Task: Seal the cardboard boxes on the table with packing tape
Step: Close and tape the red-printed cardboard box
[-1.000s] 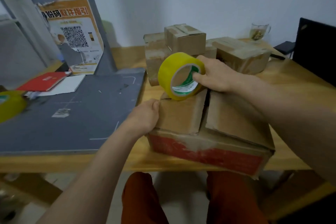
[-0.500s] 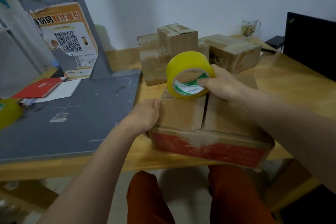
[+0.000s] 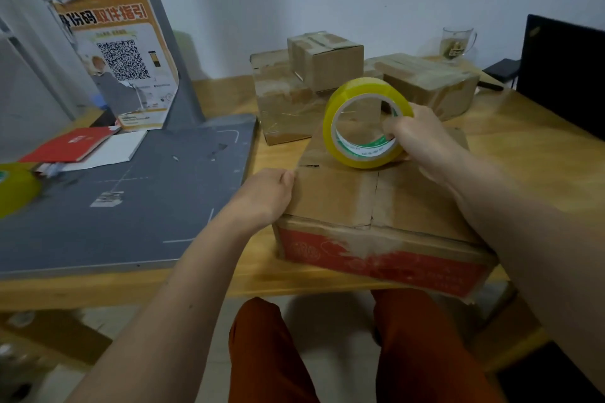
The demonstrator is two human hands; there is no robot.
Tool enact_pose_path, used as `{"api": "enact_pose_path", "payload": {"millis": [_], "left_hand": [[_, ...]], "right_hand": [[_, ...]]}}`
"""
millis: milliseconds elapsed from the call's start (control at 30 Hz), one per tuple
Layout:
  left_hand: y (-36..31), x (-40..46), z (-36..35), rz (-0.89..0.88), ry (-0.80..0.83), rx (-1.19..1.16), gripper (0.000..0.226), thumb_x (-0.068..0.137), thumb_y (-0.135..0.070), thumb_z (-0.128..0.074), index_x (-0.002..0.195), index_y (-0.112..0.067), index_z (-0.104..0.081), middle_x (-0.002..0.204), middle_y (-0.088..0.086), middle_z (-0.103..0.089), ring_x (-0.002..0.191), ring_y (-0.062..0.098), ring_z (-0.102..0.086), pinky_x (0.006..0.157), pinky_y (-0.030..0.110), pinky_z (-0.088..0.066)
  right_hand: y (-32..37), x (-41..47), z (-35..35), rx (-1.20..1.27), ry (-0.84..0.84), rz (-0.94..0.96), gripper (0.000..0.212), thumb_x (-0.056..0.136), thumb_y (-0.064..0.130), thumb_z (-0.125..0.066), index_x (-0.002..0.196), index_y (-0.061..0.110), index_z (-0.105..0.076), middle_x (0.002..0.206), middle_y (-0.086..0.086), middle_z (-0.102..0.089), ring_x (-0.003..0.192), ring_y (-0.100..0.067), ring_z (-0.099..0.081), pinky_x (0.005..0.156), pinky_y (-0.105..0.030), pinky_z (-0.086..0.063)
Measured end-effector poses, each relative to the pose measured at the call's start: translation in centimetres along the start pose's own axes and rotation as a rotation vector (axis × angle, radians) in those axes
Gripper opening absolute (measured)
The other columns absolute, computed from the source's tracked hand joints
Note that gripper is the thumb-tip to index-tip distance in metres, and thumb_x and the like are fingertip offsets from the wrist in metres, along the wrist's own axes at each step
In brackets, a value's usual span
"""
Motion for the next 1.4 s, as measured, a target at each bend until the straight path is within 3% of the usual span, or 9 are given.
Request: {"api": "enact_pose_path", "payload": {"millis": [100, 167, 267, 400, 567, 733, 900, 1233, 1400], "left_hand": [[-0.7, 0.2, 0.1, -0.174, 0.008, -0.071, 0.043, 0.107, -0.019, -0.032, 0.150, -0.022, -0.038, 0.143, -0.012, -0.041, 0.131, 0.006, -0.037, 0.103, 0.021, -0.029], [-1.6, 0.3, -0.5, -0.289, 0.144, -0.001, 0.058, 0.107, -0.032, -0.035, 0.159, -0.024, -0.012, 0.164, -0.012, -0.013, 0.149, 0.005, -0.012, 0.116, 0.020, -0.012], [-2.3, 0.4, -1.1, -0.271, 0.235, 0.249, 0.080, 0.096, -0.064, -0.028, 0.160, -0.023, -0.002, 0.166, -0.007, 0.007, 0.152, 0.009, 0.008, 0.123, 0.031, 0.000], [-2.9, -1.1, -1.0, -0.303, 0.264, 0.399, 0.107, 0.072, -0.082, -0.013, 0.159, -0.022, 0.004, 0.166, -0.005, 0.010, 0.151, 0.009, 0.014, 0.125, 0.035, 0.001], [-2.5, -2.4, -0.8, -0.297, 0.230, 0.421, 0.118, 0.064, -0.089, -0.006, 0.159, -0.020, 0.004, 0.166, -0.005, 0.011, 0.151, 0.005, 0.010, 0.118, 0.024, 0.004], [-3.0, 0.1, -0.3, -0.059, 0.230, 0.405, 0.135, 0.049, -0.096, -0.017, 0.159, -0.021, 0.007, 0.166, 0.001, 0.012, 0.154, 0.022, 0.000, 0.124, 0.041, -0.011], [-4.7, 0.1, -2.1, -0.213, 0.196, 0.435, 0.142, 0.044, -0.103, -0.013, 0.160, -0.021, 0.000, 0.167, 0.002, 0.009, 0.153, 0.016, 0.010, 0.125, 0.040, -0.001], [-5.5, -0.1, -3.5, -0.012, 0.166, 0.455, 0.159, 0.034, -0.107, -0.018, 0.157, -0.011, 0.008, 0.165, 0.006, 0.017, 0.152, 0.021, 0.016, 0.121, 0.052, -0.005], [-5.6, -0.2, -3.2, -0.001, 0.186, 0.430, 0.166, 0.025, -0.107, -0.014, 0.156, -0.009, 0.009, 0.165, 0.005, 0.019, 0.151, 0.020, 0.018, 0.120, 0.055, -0.006]], "right_hand": [[-0.3, 0.0, 0.1, -0.058, -0.006, 0.106, 0.017, 0.079, 0.012, -0.056, 0.073, 0.024, -0.047, 0.067, 0.003, -0.045, 0.060, -0.014, -0.044, 0.057, -0.029, -0.032], [-0.4, 0.2, 0.0, -0.090, -0.005, 0.142, 0.012, 0.081, 0.013, -0.056, 0.079, 0.023, -0.050, 0.073, 0.000, -0.049, 0.065, -0.016, -0.048, 0.059, -0.032, -0.036], [-0.3, 0.3, -0.3, -0.169, 0.013, 0.159, 0.011, 0.083, 0.021, -0.058, 0.093, 0.018, -0.055, 0.087, -0.009, -0.060, 0.078, -0.026, -0.058, 0.069, -0.041, -0.047], [-0.3, 0.4, -0.4, -0.205, 0.023, 0.170, 0.015, 0.084, 0.023, -0.058, 0.094, 0.014, -0.054, 0.082, -0.007, -0.057, 0.072, -0.022, -0.056, 0.064, -0.038, -0.044], [-0.4, 0.5, -0.4, -0.213, 0.029, 0.180, 0.007, 0.084, 0.022, -0.057, 0.086, 0.020, -0.051, 0.077, -0.002, -0.053, 0.067, -0.016, -0.052, 0.058, -0.032, -0.039], [-0.4, 0.4, -0.3, -0.218, 0.021, 0.169, 0.010, 0.084, 0.022, -0.057, 0.092, 0.017, -0.053, 0.083, -0.005, -0.055, 0.073, -0.020, -0.054, 0.064, -0.035, -0.041], [-0.5, 0.5, -0.3, -0.253, 0.004, 0.167, 0.015, 0.082, 0.022, -0.062, 0.093, 0.018, -0.053, 0.084, -0.003, -0.057, 0.077, -0.019, -0.056, 0.064, -0.035, -0.043], [0.1, 0.5, 1.0, -0.362, -0.046, 0.146, 0.011, 0.084, 0.015, -0.055, 0.090, 0.011, -0.047, 0.082, -0.003, -0.048, 0.070, -0.017, -0.046, 0.052, -0.033, -0.028], [-0.4, -0.4, 4.6, -0.368, -0.168, 0.123, 0.016, 0.080, 0.008, -0.058, 0.096, 0.009, -0.057, 0.082, -0.004, -0.054, 0.079, -0.025, -0.052, 0.059, -0.033, -0.037]]}}
Point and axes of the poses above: each hand's wrist, its own x-axis towards the middle knuckle, its own z-axis out of the back of the hand, y = z × x, the point moved 3 cm from there along x, towards the middle knuckle
